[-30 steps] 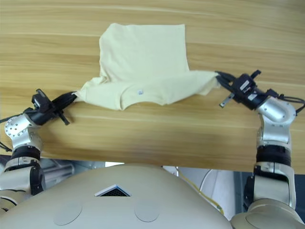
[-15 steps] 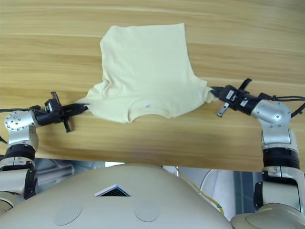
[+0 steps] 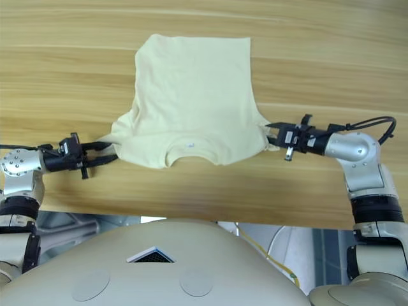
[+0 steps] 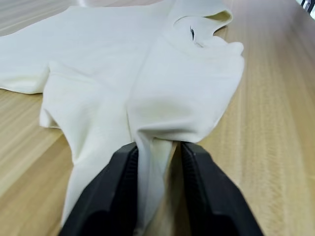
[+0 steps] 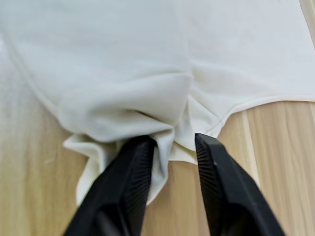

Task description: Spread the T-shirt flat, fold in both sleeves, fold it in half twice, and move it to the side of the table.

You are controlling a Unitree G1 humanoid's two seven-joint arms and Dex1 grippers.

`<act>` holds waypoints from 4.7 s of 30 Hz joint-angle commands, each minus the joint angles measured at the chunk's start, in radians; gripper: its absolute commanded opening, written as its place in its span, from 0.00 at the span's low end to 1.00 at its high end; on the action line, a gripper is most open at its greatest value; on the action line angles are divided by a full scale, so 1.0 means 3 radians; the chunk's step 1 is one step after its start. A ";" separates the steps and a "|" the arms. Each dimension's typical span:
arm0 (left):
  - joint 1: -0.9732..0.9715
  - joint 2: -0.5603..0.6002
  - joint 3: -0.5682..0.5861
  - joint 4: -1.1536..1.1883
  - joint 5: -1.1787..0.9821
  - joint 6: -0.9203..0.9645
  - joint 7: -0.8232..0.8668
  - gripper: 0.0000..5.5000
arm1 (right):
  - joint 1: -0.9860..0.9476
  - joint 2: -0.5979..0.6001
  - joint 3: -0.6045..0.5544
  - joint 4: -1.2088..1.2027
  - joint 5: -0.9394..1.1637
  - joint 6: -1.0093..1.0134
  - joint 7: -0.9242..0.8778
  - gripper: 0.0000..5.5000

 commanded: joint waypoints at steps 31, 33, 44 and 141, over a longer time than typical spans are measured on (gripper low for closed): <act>-0.1167 -0.1215 0.0260 0.0303 0.0307 0.0686 0.2158 0.36 | -0.0283 0.0100 -0.0885 -0.0035 0.0940 -0.0010 -0.0198 0.37; -0.1322 -0.1200 0.0181 0.0582 0.0557 0.0680 0.2458 0.36 | -0.0348 0.0146 -0.0912 -0.0143 0.0993 0.0051 -0.0235 0.37; -0.2096 -0.1590 -0.0278 0.1343 0.1210 0.0306 0.2689 0.36 | -0.0700 0.1459 0.0494 -0.0021 -0.0100 0.0175 -0.0855 0.37; -0.2660 -0.1669 -0.0424 0.2213 0.1718 0.1571 0.3497 0.36 | 0.0945 0.1721 -0.0183 -0.1598 0.0081 0.2410 -0.2029 0.37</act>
